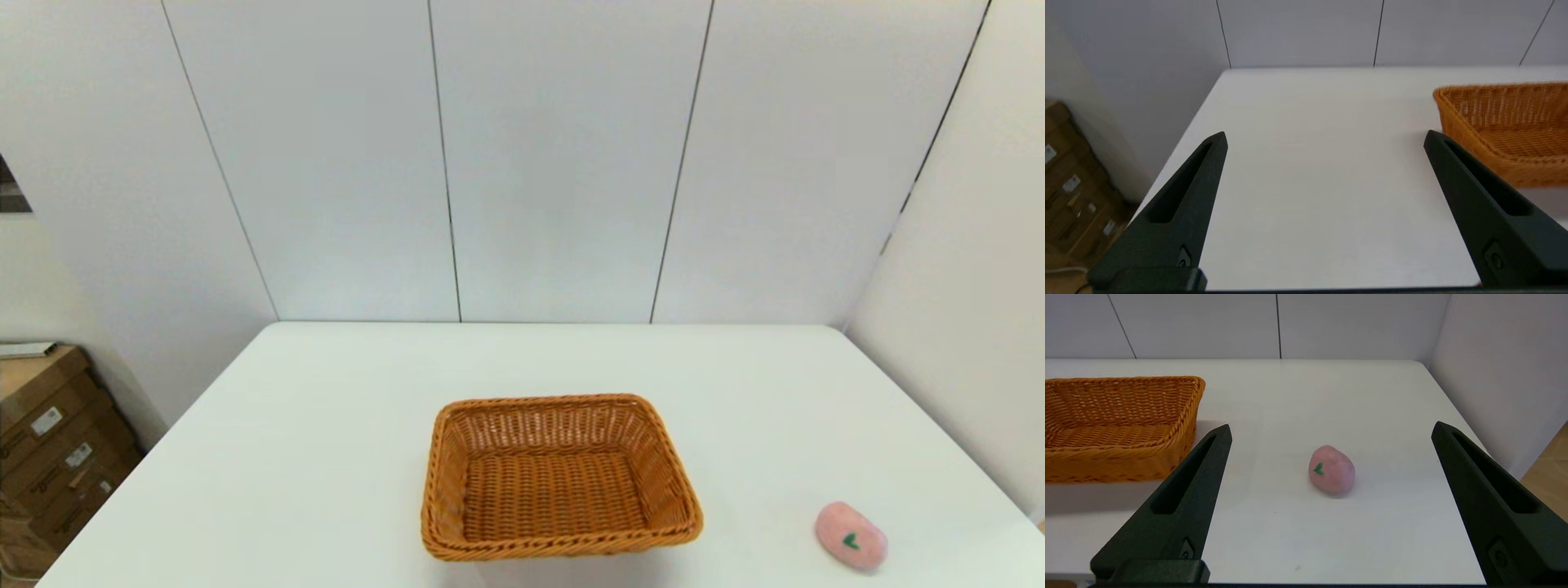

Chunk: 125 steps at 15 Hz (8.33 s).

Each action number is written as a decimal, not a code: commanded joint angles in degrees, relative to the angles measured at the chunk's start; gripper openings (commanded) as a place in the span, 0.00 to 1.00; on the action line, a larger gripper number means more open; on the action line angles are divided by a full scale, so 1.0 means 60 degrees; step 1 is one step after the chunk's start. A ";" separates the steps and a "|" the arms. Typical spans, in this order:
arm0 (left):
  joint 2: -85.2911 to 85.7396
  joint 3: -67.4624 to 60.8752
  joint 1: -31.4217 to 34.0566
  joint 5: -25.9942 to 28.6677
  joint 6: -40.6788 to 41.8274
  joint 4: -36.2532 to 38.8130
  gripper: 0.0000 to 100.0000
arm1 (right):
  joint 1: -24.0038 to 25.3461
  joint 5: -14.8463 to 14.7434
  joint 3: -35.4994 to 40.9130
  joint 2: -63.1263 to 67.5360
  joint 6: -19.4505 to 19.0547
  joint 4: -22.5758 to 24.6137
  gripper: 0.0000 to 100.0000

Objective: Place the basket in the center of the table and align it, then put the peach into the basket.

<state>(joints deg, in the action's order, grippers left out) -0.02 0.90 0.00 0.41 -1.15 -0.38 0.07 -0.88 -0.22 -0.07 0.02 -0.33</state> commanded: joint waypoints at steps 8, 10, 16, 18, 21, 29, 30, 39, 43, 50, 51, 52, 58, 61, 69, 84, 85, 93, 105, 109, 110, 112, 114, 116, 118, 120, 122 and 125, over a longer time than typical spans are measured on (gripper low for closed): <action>0.0019 -0.0121 0.0000 -0.0186 -0.0043 0.0048 1.00 | 0.0002 0.0044 -0.2937 0.5168 -0.0238 -0.1644 1.00; 0.0019 -0.0121 0.0000 -0.0201 -0.0029 0.0048 1.00 | 0.0002 0.0073 -0.2893 0.6809 -0.0707 -0.1600 1.00; 0.0019 -0.0121 0.0000 -0.0172 0.0045 0.0048 1.00 | -0.0027 -0.0044 -0.3171 1.2361 -0.1220 -0.0092 1.00; 0.0019 -0.0106 0.0000 -0.0172 0.0015 0.0048 1.00 | -0.0056 -0.0044 -0.3113 1.3987 -0.1205 0.1095 1.00; 0.0019 -0.0106 0.0000 -0.0172 0.0001 0.0048 1.00 | -0.0056 -0.0044 -0.3157 1.5745 -0.1220 0.2399 1.00; 0.0019 -0.0121 0.0000 -0.0186 -0.0043 0.0048 1.00 | -0.0496 -0.0073 -0.3391 1.8147 -0.1220 0.4405 1.00; 0.0019 -0.0121 0.0000 -0.0186 -0.0043 0.0048 1.00 | -0.0525 -0.0073 -0.3406 1.8176 -0.1220 0.4435 1.00; 0.0019 -0.0121 0.0000 -0.0201 -0.0043 0.0048 1.00 | -0.0554 -0.0029 -0.3406 1.7883 -0.1205 0.4449 0.00; 0.0019 -0.0121 0.0000 -0.0201 -0.0058 0.0048 1.00 | -0.0554 0.0029 -0.3230 1.7649 -0.1073 0.4713 0.00; 0.0019 -0.0121 0.0000 -0.0201 -0.0073 0.0048 1.00 | 0.0208 0.0073 -0.3318 1.6697 0.0186 0.7379 0.00; 0.0019 -0.0121 0.0000 -0.0201 -0.0073 0.0048 1.00 | 0.0632 0.0058 -0.3494 1.6506 0.0362 0.7379 0.00; 0.0019 -0.0121 0.0000 -0.0201 -0.0073 0.0048 1.00 | 0.1160 0.0058 -0.3684 1.6404 0.0509 0.7394 0.00; 0.0019 -0.0121 0.0000 -0.0201 -0.0073 0.0048 1.00 | 0.4221 0.0044 -0.5002 1.6521 0.0846 0.7277 0.00; 0.0019 -0.0121 0.0000 -0.0201 -0.0073 0.0048 1.00 | 0.5452 0.0000 -0.5881 1.6492 0.0919 0.6251 0.00; 0.0019 -0.0121 0.0000 -0.0216 -0.0219 0.0048 1.00 | 0.6960 -0.0088 -0.6716 1.7781 0.0904 0.5724 0.00; 0.0019 -0.0121 0.0000 -0.0216 -0.0234 0.0048 1.00 | 0.6506 -0.0806 -0.6936 1.7488 0.1182 0.5753 1.00; 0.0019 -0.0121 0.0000 -0.0260 -0.0292 0.0048 1.00 | 0.6111 -0.0908 -0.6936 1.7297 0.1182 0.5753 1.00; 0.0019 -0.0121 0.0000 -0.0303 -0.0322 0.0048 1.00 | 0.2434 -0.1538 -0.5750 1.4661 -0.0077 0.5753 1.00; 0.0019 -0.0121 0.0000 -0.0318 -0.0395 0.0063 1.00 | 0.1013 -0.3076 -0.3054 0.9314 -0.2406 0.5695 1.00; 0.0019 -0.0121 0.0000 -0.0333 -0.0410 0.0063 1.00 | 0.0837 -0.3032 -0.2087 0.7864 -0.2421 0.5680 1.00; 0.0019 -0.0121 0.0000 -0.0333 -0.0410 0.0063 1.00 | 0.0837 -0.3032 -0.1838 0.7380 -0.2421 0.5680 1.00; 0.0019 -0.0121 0.0000 -0.0333 -0.0424 0.0063 1.00 | 0.0823 -0.3047 -0.1223 0.6194 -0.2392 0.5358 1.00; 0.0019 -0.0121 0.0000 -0.0333 -0.0424 0.0063 1.00 | 0.0823 -0.3032 -0.1252 0.4524 -0.2348 0.3614 1.00; 0.0019 -0.0121 0.0000 -0.0333 -0.0424 0.0063 1.00 | 0.0764 -0.3076 -0.1458 0.3030 -0.2333 0.1901 1.00; 0.0019 -0.0121 0.0000 -0.0333 -0.0424 0.0063 1.00 | 0.0515 -0.3150 -0.1531 0.2561 -0.2260 0.1212 1.00; 0.0019 -0.0121 0.0000 -0.0333 -0.0424 0.0063 1.00 | 0.0076 -0.3018 -0.1502 0.2063 -0.2304 0.0802 1.00; 0.0019 -0.0136 0.0000 -0.0333 -0.0439 0.0078 1.00 | -0.0012 -0.2886 -0.1355 0.1433 -0.2304 0.0157 1.00; 0.0019 -0.0136 0.0000 -0.0318 -0.0454 0.0092 1.00 | 0.0017 -0.2505 -0.0930 0.0085 -0.2304 -0.0824 1.00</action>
<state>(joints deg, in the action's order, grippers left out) 0.05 0.11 0.00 -1.54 -3.80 0.13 0.16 -17.73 -7.90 8.53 -13.73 -0.90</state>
